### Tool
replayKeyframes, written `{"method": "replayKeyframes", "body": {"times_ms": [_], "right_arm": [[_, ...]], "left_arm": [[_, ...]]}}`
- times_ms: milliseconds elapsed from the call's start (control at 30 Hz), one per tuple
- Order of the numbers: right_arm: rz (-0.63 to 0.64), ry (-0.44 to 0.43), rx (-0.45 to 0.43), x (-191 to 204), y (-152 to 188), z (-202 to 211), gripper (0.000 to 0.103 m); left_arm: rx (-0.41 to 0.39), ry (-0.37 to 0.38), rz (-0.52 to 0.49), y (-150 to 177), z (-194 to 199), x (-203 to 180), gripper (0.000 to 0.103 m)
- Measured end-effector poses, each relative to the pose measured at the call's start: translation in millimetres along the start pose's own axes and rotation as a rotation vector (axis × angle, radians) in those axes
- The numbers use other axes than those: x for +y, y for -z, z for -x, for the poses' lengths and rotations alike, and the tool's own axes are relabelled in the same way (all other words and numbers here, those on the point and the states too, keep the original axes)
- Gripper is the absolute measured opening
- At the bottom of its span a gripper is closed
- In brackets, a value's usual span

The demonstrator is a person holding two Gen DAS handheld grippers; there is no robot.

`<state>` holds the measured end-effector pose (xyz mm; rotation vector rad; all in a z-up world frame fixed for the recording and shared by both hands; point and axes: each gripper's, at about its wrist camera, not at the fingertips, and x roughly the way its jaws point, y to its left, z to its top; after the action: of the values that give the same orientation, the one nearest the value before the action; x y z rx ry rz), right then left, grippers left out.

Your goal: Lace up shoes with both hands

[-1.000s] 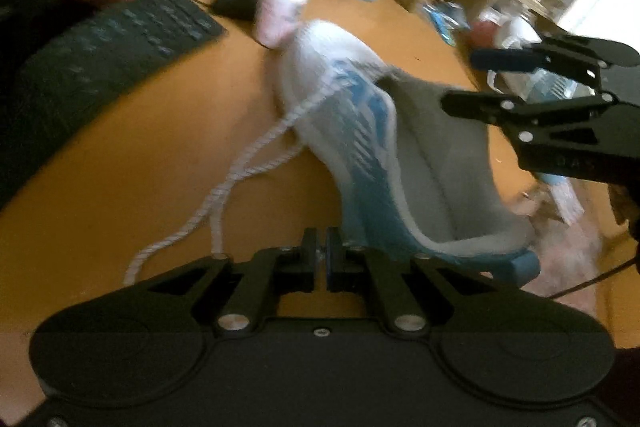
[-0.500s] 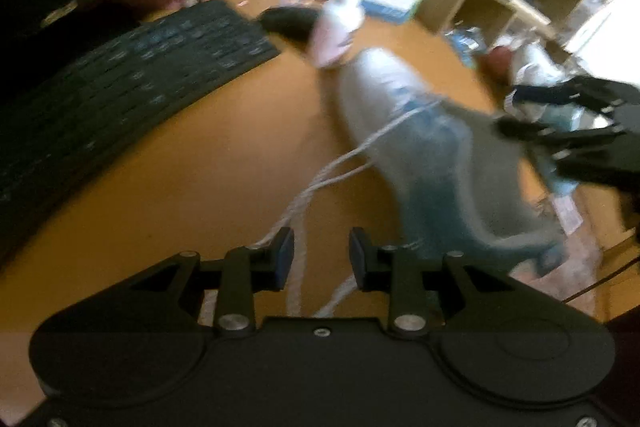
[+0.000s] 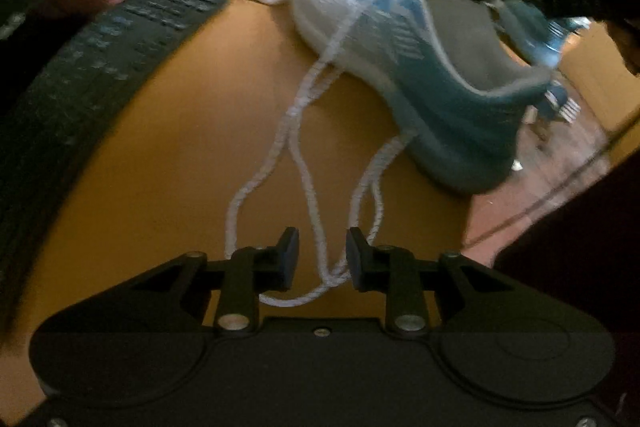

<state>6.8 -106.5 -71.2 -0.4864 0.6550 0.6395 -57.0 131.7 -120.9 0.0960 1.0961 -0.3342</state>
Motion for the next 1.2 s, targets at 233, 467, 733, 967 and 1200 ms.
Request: {"method": "replayKeyframes", "body": {"times_ms": [233,467,733,967,1200], "right_arm": [[-0.008,-0.015,-0.002,3,2,2,0.055],[0.010,-0.038,0.006,9,3,0,0.055],[0.016,-0.037,0.010,11,7,3,0.055],[0.010,-0.041,0.006,13,9,6,0.055],[-0.002,-0.061,-0.017,13,8,8,0.055]], "left_arm": [[0.070,0.032,-0.039,18,3,-2,0.025],[0.060,0.062,-0.096,22,-7,-26,0.025],[0.005,0.029,-0.085,2,-24,-23,0.025],[0.059,0.018,-0.113,-7,-35,-29,0.001],[0.141,-0.060,-0.200,10,5,-22,0.001]]}}
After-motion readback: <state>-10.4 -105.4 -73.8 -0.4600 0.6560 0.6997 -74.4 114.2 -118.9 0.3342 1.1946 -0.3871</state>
